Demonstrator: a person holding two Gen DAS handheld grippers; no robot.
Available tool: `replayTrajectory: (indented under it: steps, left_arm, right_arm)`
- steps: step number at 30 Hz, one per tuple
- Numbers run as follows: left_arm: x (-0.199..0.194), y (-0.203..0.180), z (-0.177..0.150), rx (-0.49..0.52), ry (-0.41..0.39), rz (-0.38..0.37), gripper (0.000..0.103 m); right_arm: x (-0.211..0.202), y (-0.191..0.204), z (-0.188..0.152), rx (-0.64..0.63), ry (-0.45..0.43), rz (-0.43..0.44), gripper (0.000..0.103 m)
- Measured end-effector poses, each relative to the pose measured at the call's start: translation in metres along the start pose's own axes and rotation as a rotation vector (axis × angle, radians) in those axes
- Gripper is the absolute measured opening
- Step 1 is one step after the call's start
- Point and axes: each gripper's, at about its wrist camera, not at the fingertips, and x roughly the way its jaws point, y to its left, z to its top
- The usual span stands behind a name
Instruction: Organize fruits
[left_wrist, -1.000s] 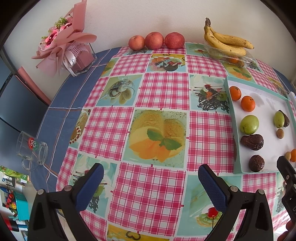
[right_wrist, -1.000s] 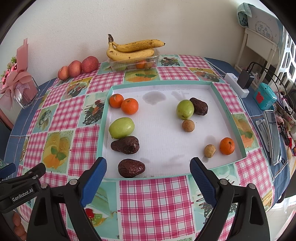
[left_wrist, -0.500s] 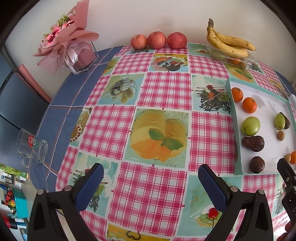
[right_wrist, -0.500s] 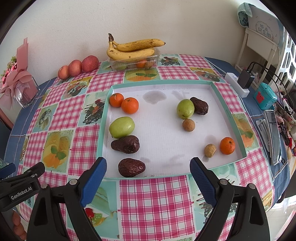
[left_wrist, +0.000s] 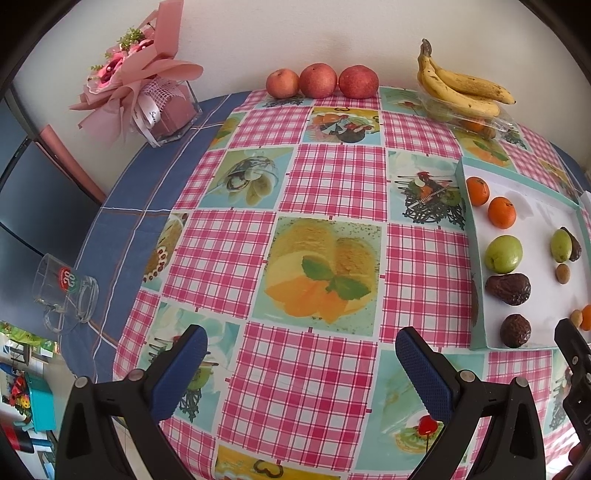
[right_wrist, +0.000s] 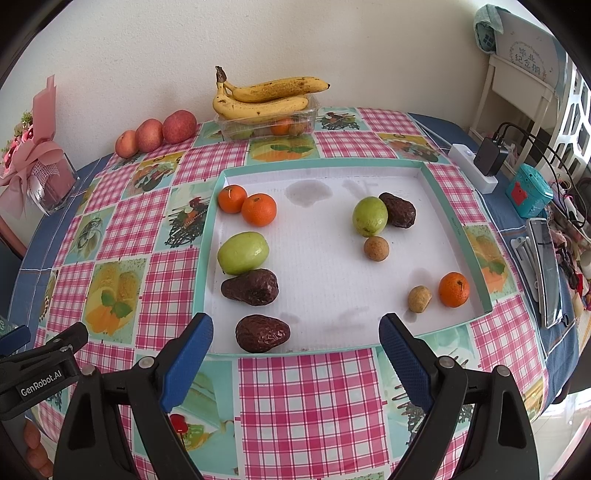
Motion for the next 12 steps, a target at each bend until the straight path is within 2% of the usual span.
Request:
replayTrajectory:
  steps: [12]
  left_arm:
    - [0.0027,0.0030,-0.0001,-0.025,0.011,-0.004,0.103]
  right_arm:
    - [-0.0002,0.0004,0.0006,0.000,0.001,0.000,0.092]
